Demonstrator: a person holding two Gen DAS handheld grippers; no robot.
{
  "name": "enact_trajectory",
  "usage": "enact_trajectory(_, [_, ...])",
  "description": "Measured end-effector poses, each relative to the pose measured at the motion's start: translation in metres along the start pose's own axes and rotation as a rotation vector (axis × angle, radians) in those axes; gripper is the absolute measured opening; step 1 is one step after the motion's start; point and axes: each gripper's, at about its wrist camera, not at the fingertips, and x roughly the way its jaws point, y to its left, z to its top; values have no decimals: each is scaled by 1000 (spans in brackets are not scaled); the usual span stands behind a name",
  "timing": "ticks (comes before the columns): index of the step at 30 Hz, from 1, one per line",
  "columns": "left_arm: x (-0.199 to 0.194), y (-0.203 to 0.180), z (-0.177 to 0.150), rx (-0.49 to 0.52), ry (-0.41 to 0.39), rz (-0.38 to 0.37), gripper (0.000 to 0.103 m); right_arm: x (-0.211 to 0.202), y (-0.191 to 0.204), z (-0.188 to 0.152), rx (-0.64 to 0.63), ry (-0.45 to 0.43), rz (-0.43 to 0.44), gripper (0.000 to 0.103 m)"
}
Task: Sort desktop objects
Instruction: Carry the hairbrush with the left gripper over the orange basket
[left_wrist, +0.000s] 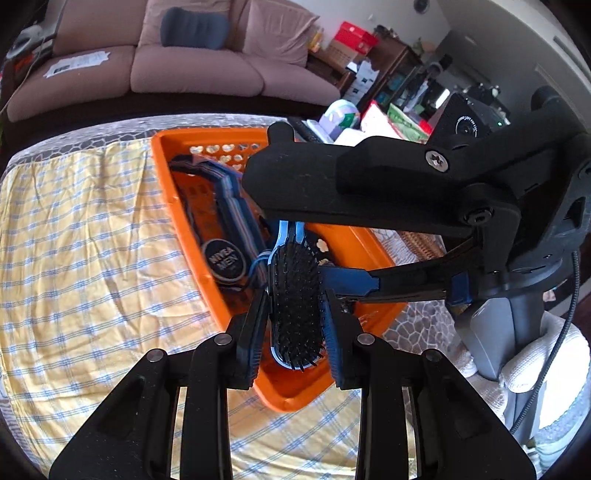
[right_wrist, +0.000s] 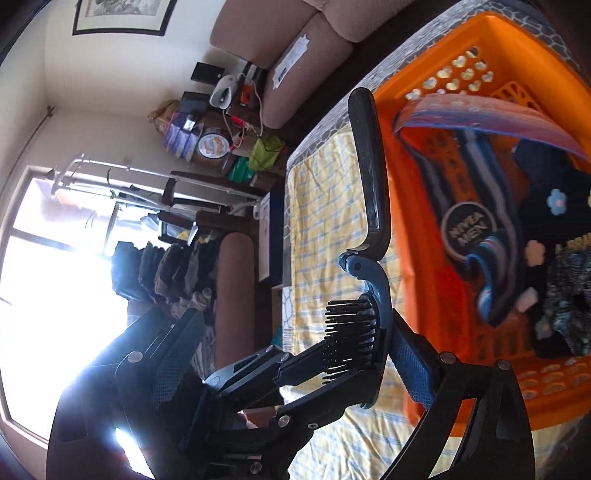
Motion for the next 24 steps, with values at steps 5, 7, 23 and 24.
enact_trajectory(5, [35, -30, 13, 19, 39, 16, 27, -38, -28, 10, 35, -42, 1, 98])
enact_trajectory(7, [49, -37, 13, 18, 55, 20, 27, -50, -40, 14, 51, -53, -4, 98])
enact_trajectory(23, [107, -29, 2, -10, 122, 66, 22, -71, -118, 25, 116, -55, -15, 98])
enact_trajectory(24, [105, -29, 2, -9, 119, 67, 22, -72, -120, 25, 117, -56, -17, 98])
